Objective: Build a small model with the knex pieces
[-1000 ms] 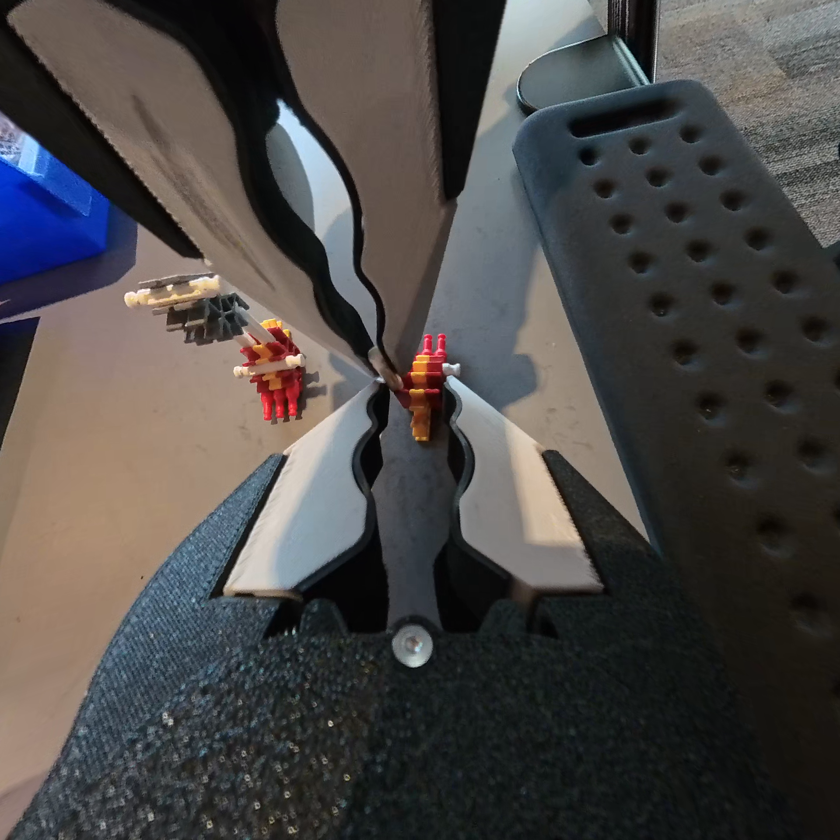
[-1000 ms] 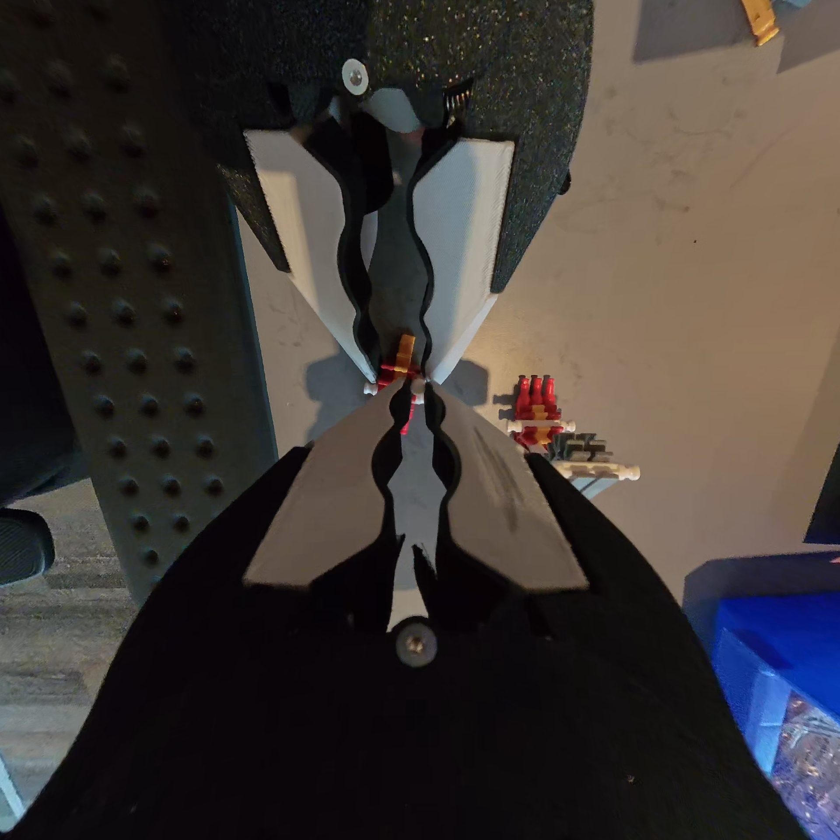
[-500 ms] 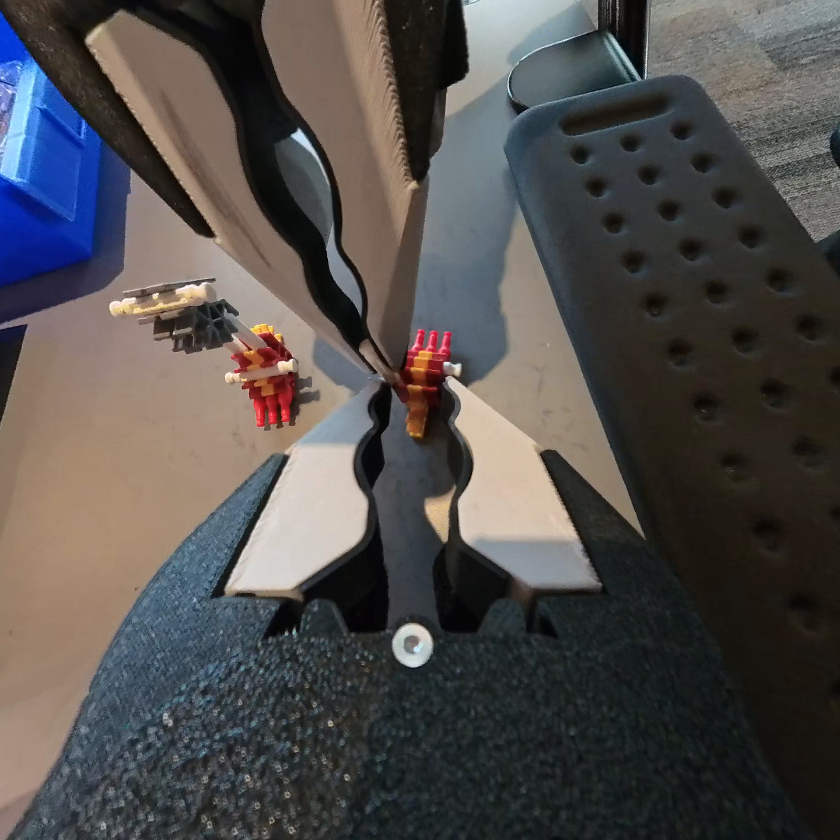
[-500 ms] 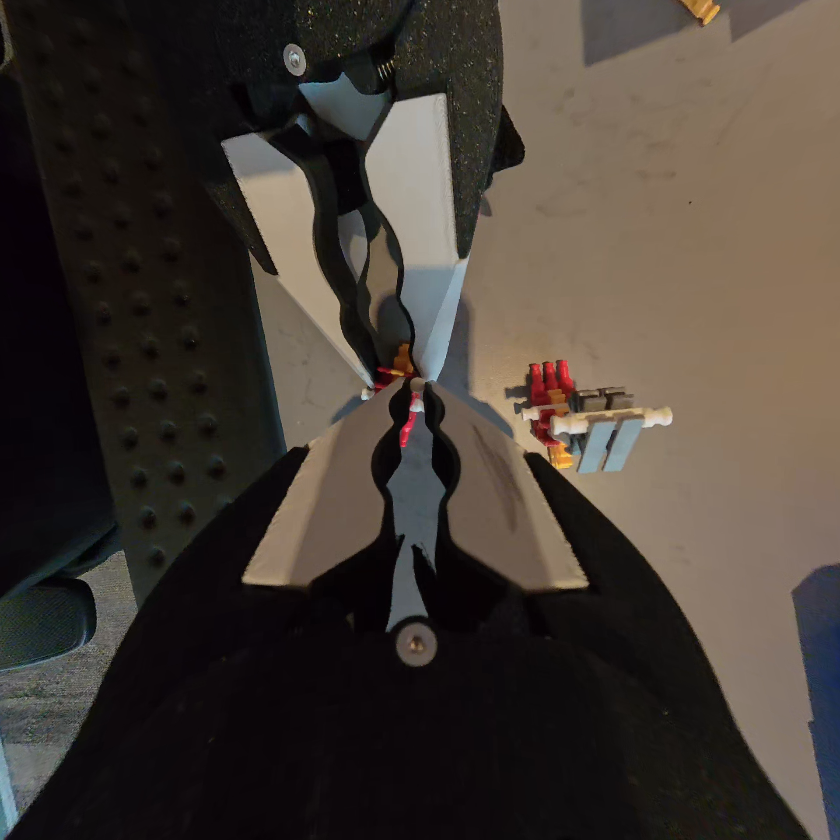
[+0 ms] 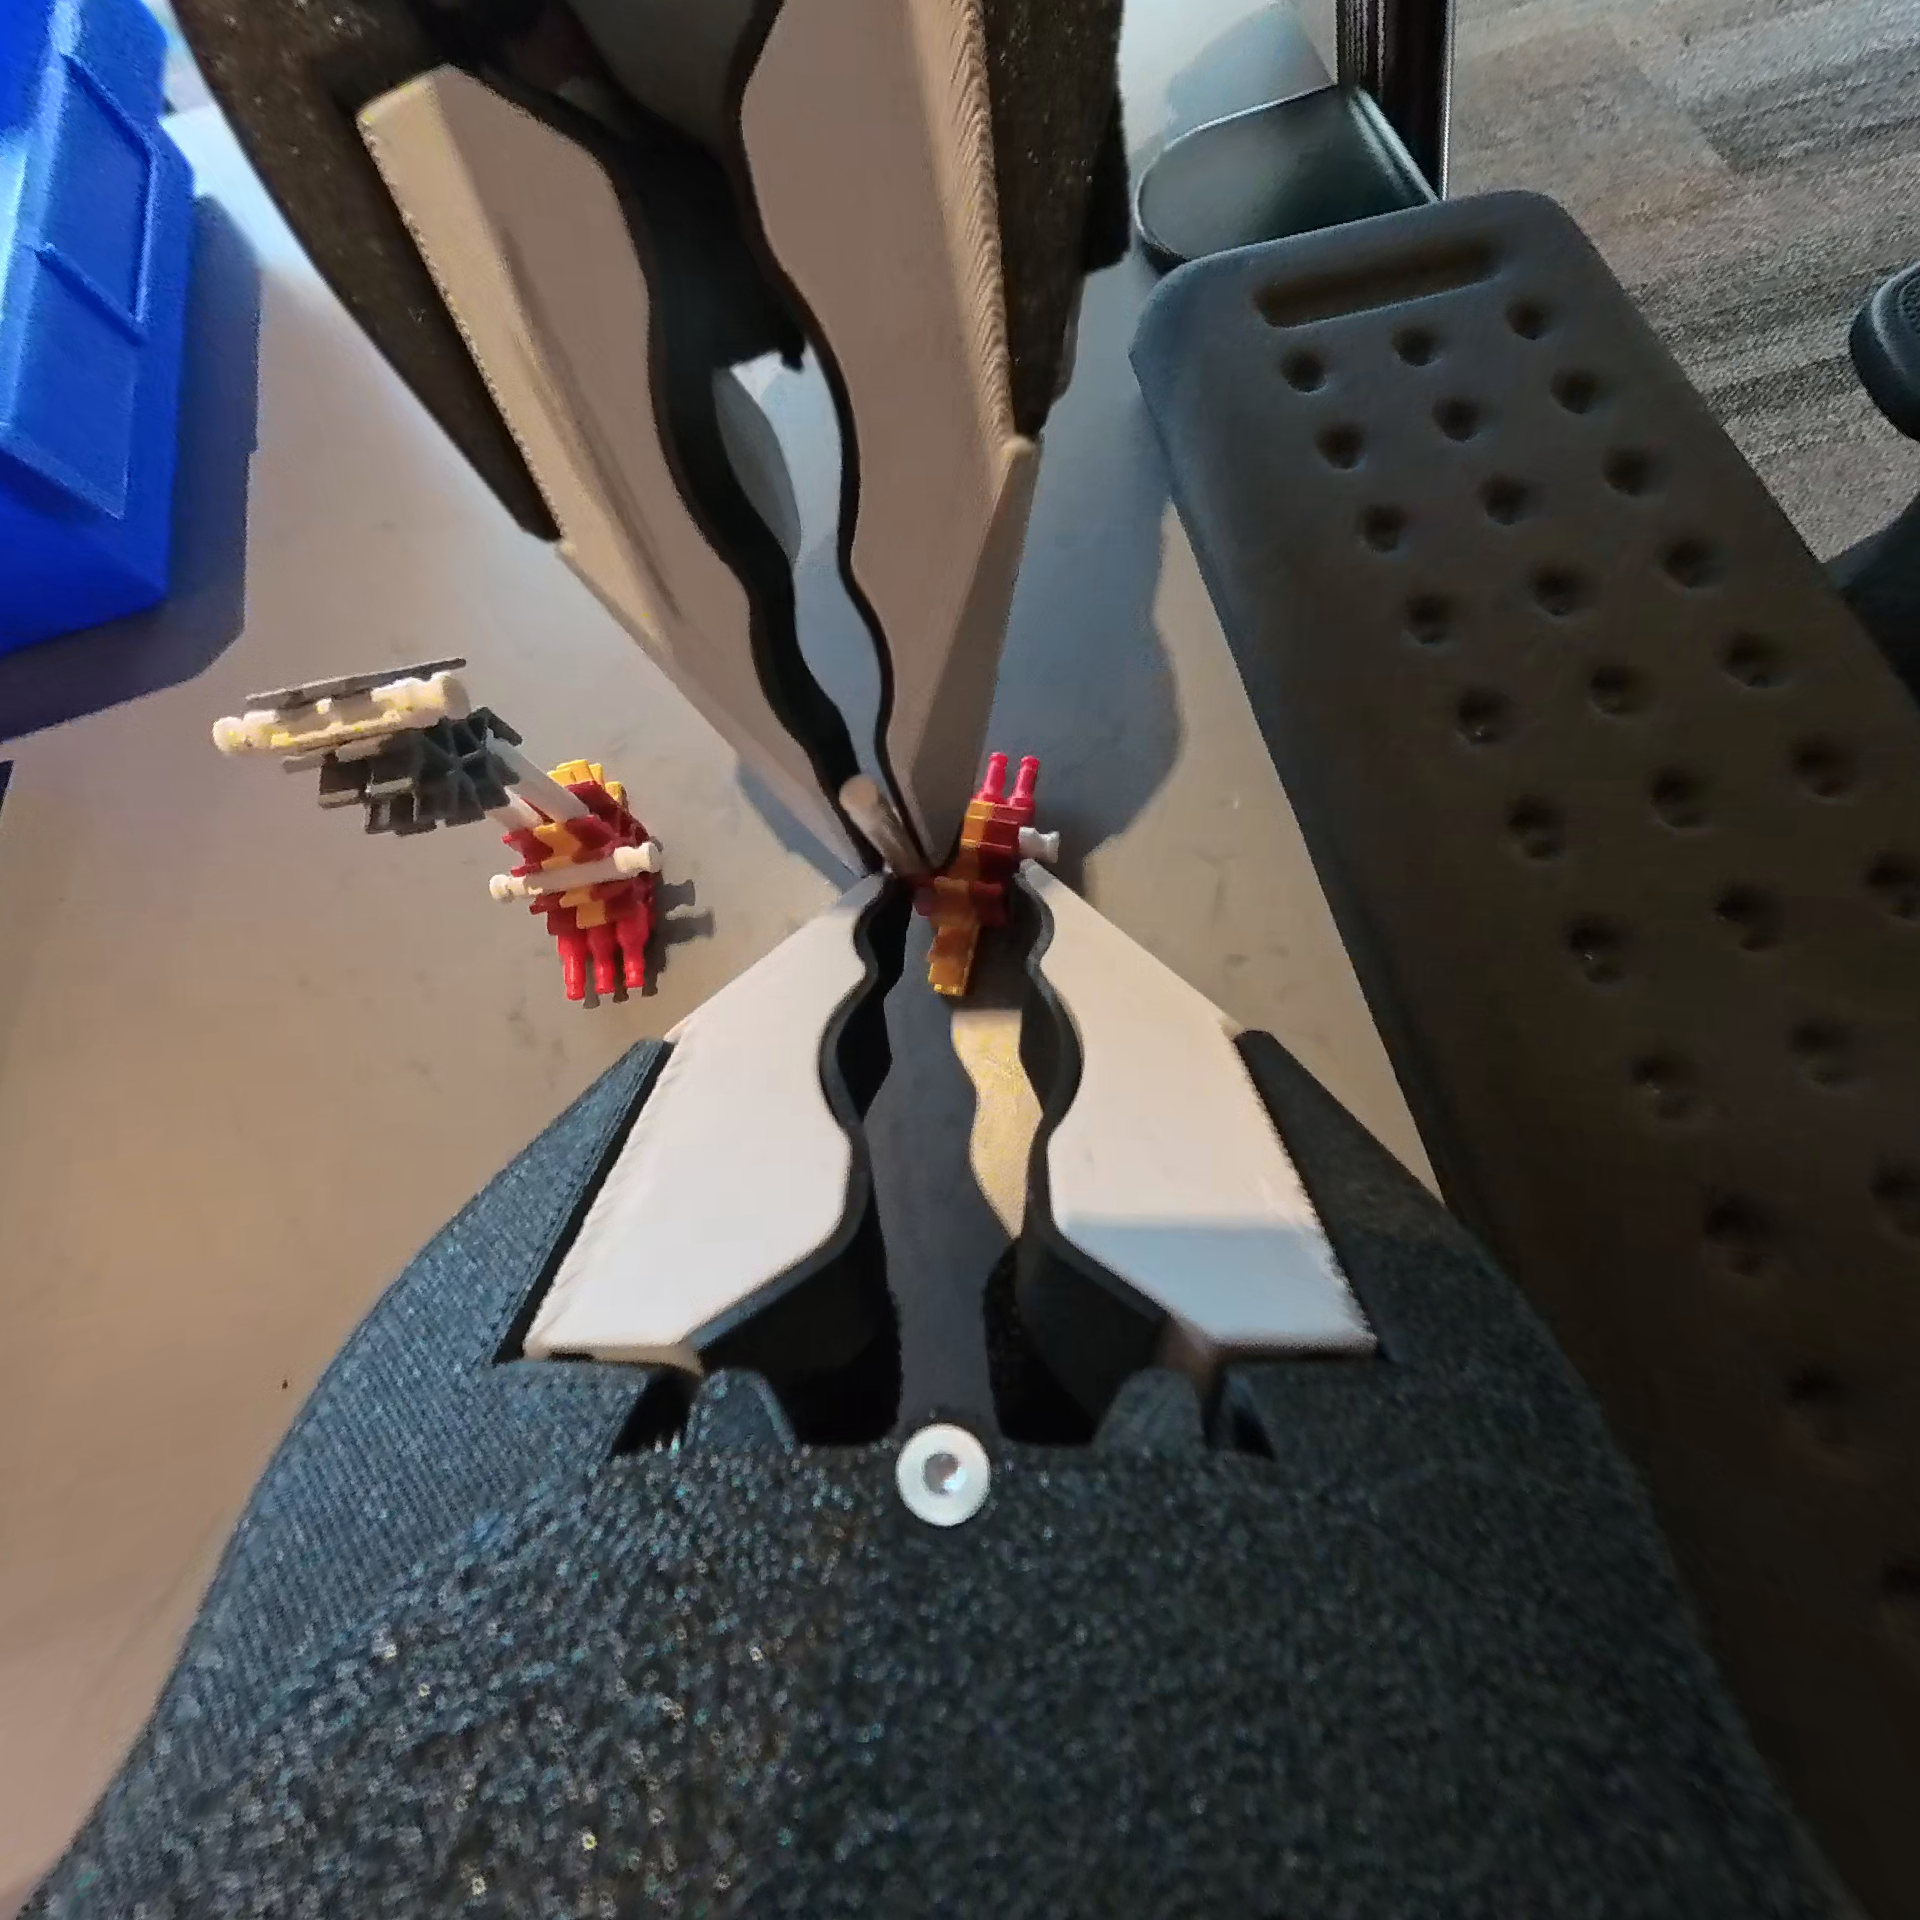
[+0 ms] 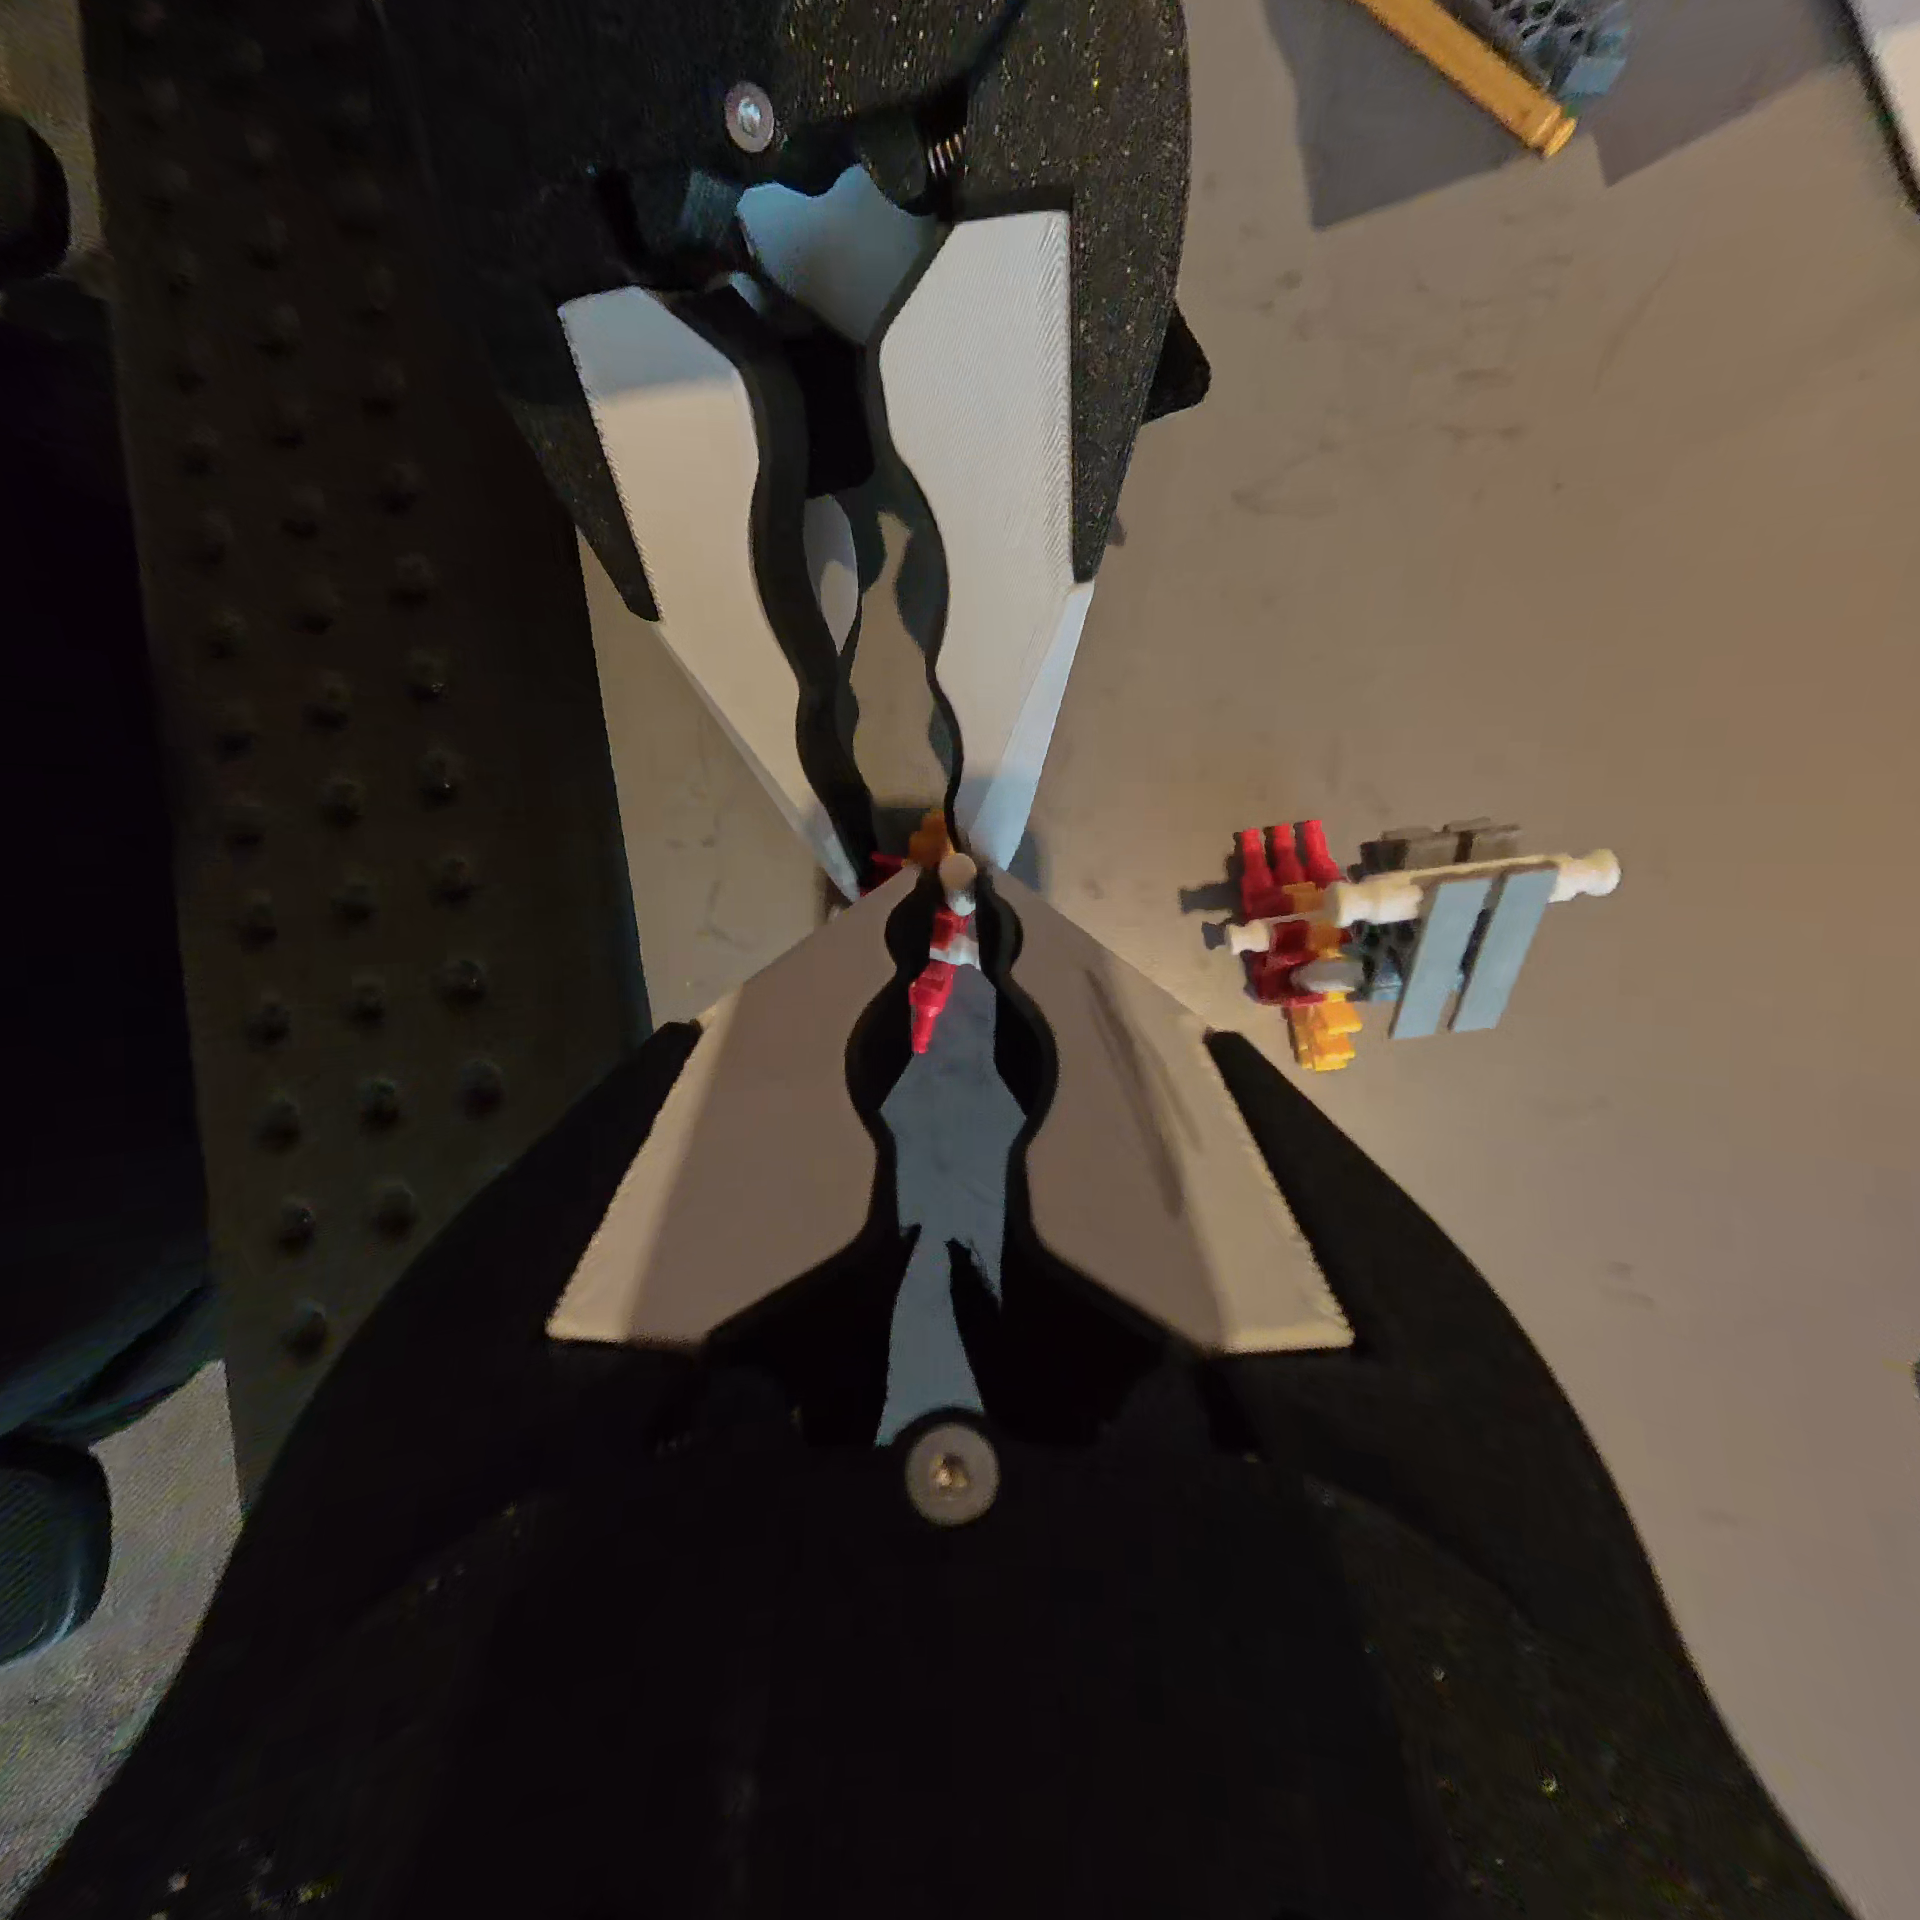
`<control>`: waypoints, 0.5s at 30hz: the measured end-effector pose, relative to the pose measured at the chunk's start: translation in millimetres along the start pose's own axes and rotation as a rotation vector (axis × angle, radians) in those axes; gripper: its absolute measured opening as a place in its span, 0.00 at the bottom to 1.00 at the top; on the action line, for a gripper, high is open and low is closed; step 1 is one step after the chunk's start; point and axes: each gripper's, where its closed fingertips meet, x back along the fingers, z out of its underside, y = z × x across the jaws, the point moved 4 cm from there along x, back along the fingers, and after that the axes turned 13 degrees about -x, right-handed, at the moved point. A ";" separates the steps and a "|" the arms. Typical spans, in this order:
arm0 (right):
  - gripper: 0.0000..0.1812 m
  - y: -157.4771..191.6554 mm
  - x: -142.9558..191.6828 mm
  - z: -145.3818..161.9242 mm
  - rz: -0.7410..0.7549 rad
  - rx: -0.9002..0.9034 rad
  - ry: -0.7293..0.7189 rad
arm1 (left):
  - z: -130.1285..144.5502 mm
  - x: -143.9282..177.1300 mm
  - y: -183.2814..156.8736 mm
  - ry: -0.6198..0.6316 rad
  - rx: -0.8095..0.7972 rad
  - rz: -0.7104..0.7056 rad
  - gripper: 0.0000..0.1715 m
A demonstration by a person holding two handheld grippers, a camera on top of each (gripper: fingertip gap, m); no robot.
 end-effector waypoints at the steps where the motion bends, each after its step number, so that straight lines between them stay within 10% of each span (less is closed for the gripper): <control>1: 0.05 0.7 0.2 1.1 0.001 0.005 -0.023 | 0.0 0.0 -0.1 0.000 -0.003 -0.002 0.11; 15: 0.14 5.9 -1.9 15.5 0.066 0.033 -0.154 | -2.1 -2.7 0.2 0.001 -0.023 -0.016 0.11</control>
